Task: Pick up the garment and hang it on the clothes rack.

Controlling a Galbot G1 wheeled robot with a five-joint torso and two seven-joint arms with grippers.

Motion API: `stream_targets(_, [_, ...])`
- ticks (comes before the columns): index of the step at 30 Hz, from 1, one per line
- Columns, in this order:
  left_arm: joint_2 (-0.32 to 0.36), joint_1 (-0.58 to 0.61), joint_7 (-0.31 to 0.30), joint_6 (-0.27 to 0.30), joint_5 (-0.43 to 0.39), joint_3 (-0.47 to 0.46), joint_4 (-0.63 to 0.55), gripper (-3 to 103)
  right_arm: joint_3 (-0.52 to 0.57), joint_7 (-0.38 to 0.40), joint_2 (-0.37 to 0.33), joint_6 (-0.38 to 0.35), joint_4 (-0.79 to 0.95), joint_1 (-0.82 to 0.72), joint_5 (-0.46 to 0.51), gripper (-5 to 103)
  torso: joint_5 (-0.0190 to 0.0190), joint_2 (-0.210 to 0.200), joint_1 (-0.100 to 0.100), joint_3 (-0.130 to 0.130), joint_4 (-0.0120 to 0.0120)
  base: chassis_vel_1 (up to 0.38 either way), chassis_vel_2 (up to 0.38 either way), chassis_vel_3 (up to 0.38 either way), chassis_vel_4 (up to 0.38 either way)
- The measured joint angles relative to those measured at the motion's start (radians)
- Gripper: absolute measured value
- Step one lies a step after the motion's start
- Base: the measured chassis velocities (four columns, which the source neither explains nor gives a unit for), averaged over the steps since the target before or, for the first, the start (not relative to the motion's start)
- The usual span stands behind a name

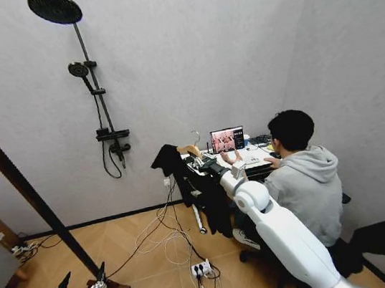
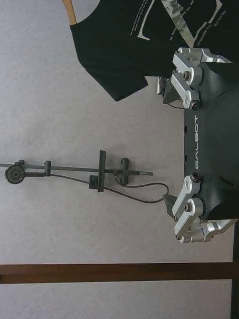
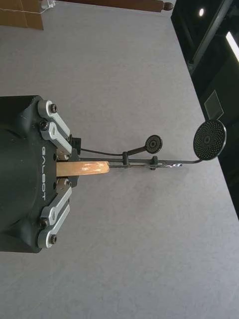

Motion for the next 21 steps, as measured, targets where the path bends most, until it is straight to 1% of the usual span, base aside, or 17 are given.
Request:
stream_targets(10, [0.0,0.0,0.0,0.0,0.0,0.0,0.0,100,0.024,-0.015,-0.026,0.001,0.011,-0.018,0.001,10,0.0003,0.0,0.0,0.0,-0.0003,0.047,0.037,0.048,0.043])
stream_targets(13, [0.0,0.0,0.0,0.0,0.0,0.0,0.0,100,0.029,-0.017,-0.032,0.002,0.014,-0.022,0.004,10,0.0002,0.0,0.0,0.0,0.0,0.094,0.058,0.081,0.084])
stream_targets(21, [0.0,0.0,0.0,0.0,0.0,0.0,0.0,100,0.036,-0.027,-0.041,0.001,0.005,-0.019,0.009,10,0.0002,0.0,0.0,0.0,0.0002,0.102,0.108,0.104,0.1])
